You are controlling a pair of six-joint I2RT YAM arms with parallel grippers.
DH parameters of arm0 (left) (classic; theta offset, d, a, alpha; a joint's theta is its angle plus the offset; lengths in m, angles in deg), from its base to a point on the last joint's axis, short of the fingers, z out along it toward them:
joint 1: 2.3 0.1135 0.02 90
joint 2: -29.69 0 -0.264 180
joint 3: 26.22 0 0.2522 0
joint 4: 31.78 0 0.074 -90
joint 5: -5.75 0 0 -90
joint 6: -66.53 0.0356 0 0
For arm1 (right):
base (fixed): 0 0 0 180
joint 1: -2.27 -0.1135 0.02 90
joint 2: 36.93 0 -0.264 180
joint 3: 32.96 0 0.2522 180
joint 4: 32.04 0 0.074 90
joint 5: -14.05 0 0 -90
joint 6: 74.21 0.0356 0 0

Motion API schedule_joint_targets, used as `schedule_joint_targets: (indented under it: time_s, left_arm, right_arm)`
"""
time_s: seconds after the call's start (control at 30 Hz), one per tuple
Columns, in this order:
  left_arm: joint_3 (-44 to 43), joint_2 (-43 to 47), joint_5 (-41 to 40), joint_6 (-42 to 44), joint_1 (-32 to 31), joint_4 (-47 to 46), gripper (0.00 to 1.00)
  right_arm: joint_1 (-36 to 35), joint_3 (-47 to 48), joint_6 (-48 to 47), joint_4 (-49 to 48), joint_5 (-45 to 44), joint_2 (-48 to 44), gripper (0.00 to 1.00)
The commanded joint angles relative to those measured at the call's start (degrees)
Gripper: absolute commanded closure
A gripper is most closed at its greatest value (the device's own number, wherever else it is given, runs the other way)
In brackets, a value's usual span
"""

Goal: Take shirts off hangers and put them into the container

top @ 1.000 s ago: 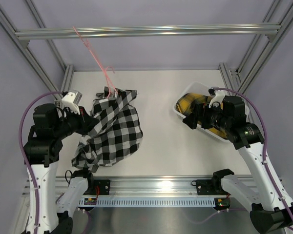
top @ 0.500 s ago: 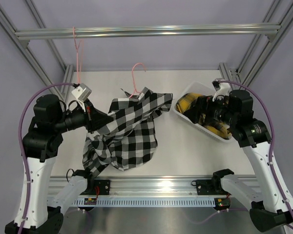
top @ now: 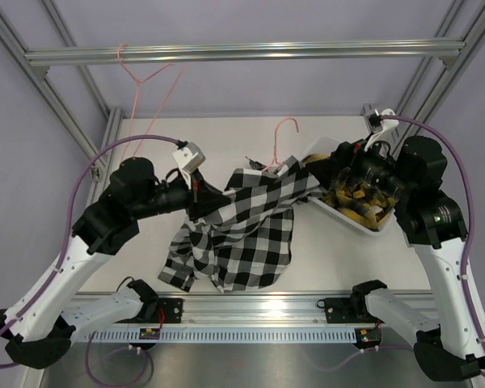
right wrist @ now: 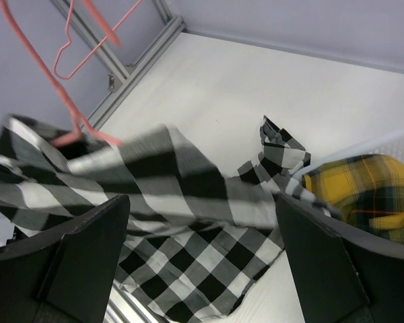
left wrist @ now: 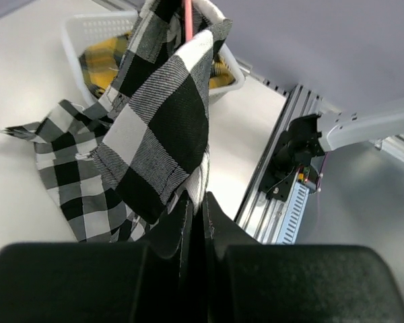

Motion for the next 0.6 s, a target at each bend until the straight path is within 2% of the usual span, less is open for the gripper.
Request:
schedule_joint_targets:
  time_s: [0.0,0.3,0.4,0.57]
  left_arm:
    - [3.8,0.4,-10.9,-1.1,-6.4,-12.2,1.00]
    - [8.6,-3.5,-17.3,-1.0,-9.8,-19.7,1.00]
    - [8.5,-3.9,-16.8,-0.9,-9.8,-20.4,1.00]
    - [8.9,-4.6,-13.9,-0.9,-9.8,-20.2,1.00]
  right_arm:
    - [-2.2,0.5,-0.3,-6.0,2.8,1.6,0.01]
    - [-11.7,0.1,-0.8,-11.3,-1.7,7.6,0.01]
    - [-13.2,-0.5,-0.7,-12.1,-3.0,9.4,0.01]
    - [-15.1,-0.6,-0.5,-14.8,-5.0,12.4,0.07]
